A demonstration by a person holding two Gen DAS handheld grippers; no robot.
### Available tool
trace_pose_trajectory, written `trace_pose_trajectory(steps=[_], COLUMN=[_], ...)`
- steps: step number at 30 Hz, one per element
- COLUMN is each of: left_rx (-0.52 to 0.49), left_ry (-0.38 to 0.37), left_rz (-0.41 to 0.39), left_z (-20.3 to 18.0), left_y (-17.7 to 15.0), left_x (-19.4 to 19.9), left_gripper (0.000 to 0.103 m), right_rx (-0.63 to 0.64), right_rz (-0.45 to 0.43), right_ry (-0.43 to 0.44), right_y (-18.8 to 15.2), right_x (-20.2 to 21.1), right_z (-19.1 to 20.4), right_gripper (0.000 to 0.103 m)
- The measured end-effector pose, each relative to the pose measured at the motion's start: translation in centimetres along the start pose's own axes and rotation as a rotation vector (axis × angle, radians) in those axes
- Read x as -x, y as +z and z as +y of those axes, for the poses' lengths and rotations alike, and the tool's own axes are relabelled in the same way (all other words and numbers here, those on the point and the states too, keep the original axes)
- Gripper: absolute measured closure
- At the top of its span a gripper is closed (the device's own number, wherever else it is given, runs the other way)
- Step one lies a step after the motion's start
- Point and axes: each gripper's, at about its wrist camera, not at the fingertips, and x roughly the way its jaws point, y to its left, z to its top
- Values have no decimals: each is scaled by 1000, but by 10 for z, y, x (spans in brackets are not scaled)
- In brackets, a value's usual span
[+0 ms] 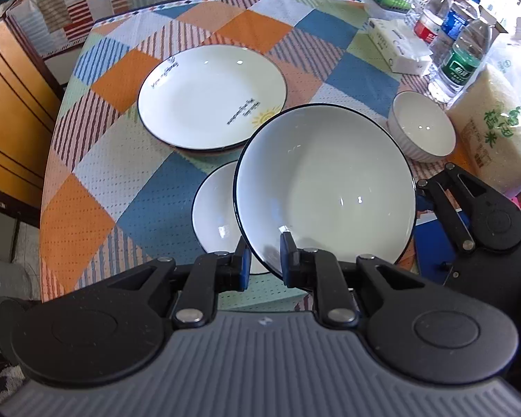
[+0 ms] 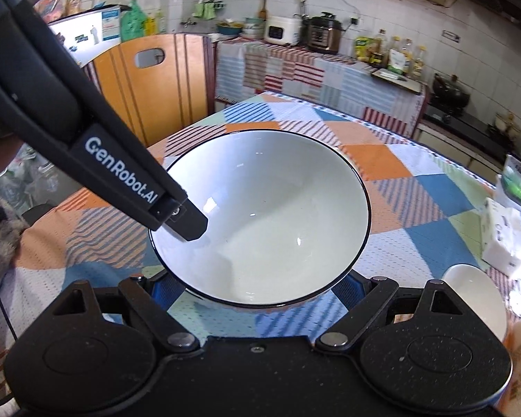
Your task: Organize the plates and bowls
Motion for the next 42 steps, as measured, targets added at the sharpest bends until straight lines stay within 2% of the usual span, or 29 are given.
trace_pose_trajectory(steps=[12, 20, 25, 28, 36, 40, 42], left_rx=[58, 57, 28, 47, 21, 22, 20], left_ry=[16, 40, 116, 115, 125, 103, 90], left_rz=[77, 116, 102, 105, 98, 66, 43], left_z=[22, 28, 27, 33, 29, 27, 23], left_y=[5, 10, 6, 7, 8, 10, 11], left_x=[-36, -58, -65, -69, -64, -45, -33], left_gripper=[88, 87, 86, 86, 84, 73, 72], right_rx=[10, -2, 36, 50, 50, 27, 0], right_rz=[70, 134, 151, 143, 128, 113, 108], right_ry=[81, 106, 112, 105, 91, 90, 81], right_y=[-1, 1, 1, 1, 3, 4, 4], right_x=[-35, -54, -57, -58, -47, -27, -17], right_z=[1, -1, 5, 7, 3, -8, -17], right_gripper=[12, 12, 12, 10, 10, 10, 10])
